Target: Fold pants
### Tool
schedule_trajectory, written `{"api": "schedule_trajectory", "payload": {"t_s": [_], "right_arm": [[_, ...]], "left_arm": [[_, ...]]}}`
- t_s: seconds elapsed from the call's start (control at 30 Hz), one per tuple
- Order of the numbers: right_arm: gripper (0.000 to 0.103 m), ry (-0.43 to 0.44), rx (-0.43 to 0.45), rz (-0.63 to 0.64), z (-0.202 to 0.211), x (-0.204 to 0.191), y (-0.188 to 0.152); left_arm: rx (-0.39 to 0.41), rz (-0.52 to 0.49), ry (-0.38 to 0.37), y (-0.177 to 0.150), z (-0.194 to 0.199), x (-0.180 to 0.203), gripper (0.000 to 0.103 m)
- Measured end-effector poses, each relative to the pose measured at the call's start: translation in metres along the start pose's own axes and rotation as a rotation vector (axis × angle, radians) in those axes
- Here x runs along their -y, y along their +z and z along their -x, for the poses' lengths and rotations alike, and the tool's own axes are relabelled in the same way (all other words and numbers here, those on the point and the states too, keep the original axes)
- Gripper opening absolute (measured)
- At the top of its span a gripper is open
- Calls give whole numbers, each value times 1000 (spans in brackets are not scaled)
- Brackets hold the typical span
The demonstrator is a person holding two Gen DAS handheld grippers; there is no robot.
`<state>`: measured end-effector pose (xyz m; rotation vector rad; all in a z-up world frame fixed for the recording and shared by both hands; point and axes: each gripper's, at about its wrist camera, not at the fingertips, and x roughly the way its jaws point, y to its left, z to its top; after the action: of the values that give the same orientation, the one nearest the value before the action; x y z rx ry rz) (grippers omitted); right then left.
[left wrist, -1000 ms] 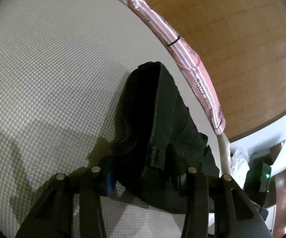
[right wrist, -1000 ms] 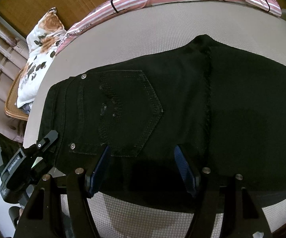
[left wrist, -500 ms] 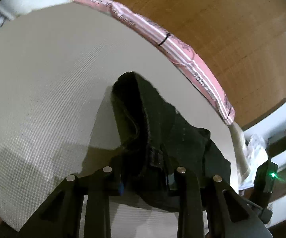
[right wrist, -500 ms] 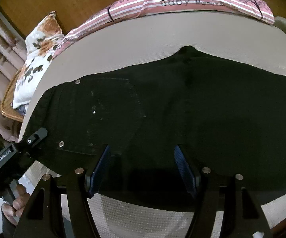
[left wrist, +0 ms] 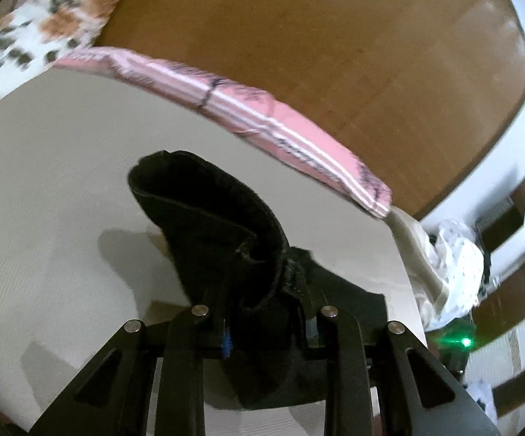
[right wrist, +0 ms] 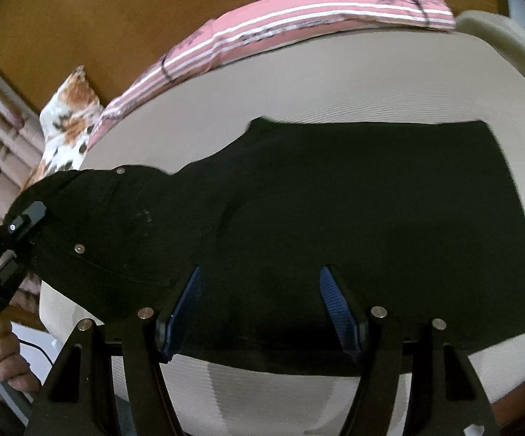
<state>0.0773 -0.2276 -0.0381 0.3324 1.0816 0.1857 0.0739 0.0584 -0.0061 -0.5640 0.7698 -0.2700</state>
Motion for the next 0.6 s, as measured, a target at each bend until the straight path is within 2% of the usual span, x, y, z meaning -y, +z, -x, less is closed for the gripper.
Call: {"api": "schedule_trajectory", "payload": {"t_s": [0.37,0.6], "right_arm": [[64,-46,84,-138,47,78,2],[64,-67,125,-194,69,115,6]], "left_arm": [[-62,-150,-86,3,-47,94,25],[-148,-236,-134,-20,-88,142,25]]}}
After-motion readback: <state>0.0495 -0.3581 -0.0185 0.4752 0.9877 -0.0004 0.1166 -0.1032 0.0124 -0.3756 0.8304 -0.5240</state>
